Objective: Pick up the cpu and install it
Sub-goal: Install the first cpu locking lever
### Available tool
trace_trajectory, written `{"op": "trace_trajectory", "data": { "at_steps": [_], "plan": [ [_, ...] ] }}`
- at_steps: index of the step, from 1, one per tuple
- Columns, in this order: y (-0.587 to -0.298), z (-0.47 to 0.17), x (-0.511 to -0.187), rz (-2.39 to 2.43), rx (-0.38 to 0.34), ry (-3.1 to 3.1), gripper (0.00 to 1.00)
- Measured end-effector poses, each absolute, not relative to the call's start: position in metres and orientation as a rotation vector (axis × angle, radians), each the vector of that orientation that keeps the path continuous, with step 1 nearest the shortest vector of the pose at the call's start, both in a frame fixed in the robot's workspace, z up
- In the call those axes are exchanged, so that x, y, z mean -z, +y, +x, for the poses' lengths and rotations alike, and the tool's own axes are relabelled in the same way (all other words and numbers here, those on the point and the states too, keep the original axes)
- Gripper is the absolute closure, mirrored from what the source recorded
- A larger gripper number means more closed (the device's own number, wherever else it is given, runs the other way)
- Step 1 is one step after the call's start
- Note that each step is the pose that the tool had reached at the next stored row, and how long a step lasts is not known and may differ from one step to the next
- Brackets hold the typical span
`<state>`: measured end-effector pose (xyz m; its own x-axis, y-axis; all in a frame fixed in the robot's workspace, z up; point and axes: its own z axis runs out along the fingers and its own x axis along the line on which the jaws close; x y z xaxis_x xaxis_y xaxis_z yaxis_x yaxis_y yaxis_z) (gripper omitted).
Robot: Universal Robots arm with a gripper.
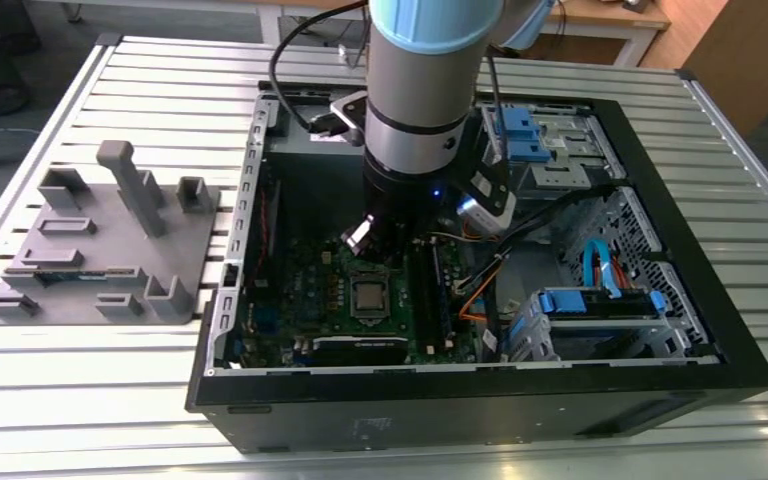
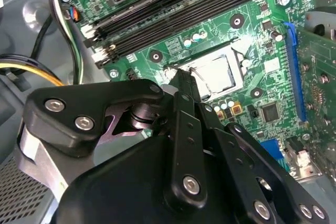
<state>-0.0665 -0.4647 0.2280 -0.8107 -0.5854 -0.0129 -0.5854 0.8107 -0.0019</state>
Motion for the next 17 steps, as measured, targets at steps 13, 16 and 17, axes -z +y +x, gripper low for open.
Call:
{"op": "trace_trajectory", "data": {
  "at_steps": [13,16,17],
  "plan": [
    [-0.475,-0.067,-0.216,-0.961,0.011,2.98,0.89],
    [-0.477,-0.067,-0.214,-0.96,0.014,2.981,0.89],
    [-0.478,-0.067,-0.213,-0.96,0.015,2.982,0.89]
  ]
}}
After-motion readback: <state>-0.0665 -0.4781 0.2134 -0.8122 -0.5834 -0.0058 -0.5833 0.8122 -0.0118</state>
